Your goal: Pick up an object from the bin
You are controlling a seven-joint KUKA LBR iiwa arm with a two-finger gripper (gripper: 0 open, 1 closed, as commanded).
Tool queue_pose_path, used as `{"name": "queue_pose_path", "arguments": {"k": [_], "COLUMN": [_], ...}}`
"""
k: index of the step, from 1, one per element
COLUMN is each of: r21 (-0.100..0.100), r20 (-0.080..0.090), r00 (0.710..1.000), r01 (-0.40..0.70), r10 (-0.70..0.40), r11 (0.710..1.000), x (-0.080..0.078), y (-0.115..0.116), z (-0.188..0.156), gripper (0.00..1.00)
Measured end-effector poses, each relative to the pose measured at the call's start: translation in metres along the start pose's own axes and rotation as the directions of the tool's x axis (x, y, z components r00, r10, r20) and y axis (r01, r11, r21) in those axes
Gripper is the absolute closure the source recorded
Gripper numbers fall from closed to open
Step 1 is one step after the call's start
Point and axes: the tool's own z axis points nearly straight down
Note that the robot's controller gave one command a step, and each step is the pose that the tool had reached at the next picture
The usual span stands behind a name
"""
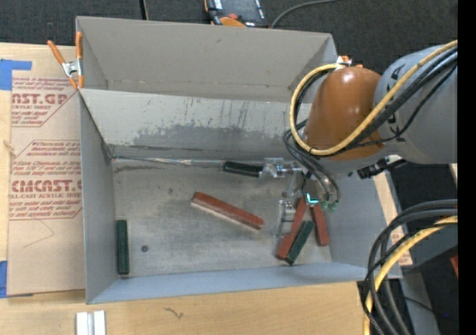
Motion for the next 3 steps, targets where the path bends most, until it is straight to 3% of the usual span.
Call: {"name": "queue_pose_path", "arguments": {"k": [1,2,3], "r21": [-0.001,-0.002,-0.005], "r20": [0.001,0.005,0.012], "r00": [0.928,0.928,0.914], "r01": [-0.373,-0.372,-0.406], "r10": [0.373,0.372,0.406], "r11": [0.928,0.928,0.914], "x": [0.007,0.006,-0.016], "y": [0.03,0.029,0.012], "z": [0.072,0.07,0.016], "gripper": [0.0,1.0,1.0]}}
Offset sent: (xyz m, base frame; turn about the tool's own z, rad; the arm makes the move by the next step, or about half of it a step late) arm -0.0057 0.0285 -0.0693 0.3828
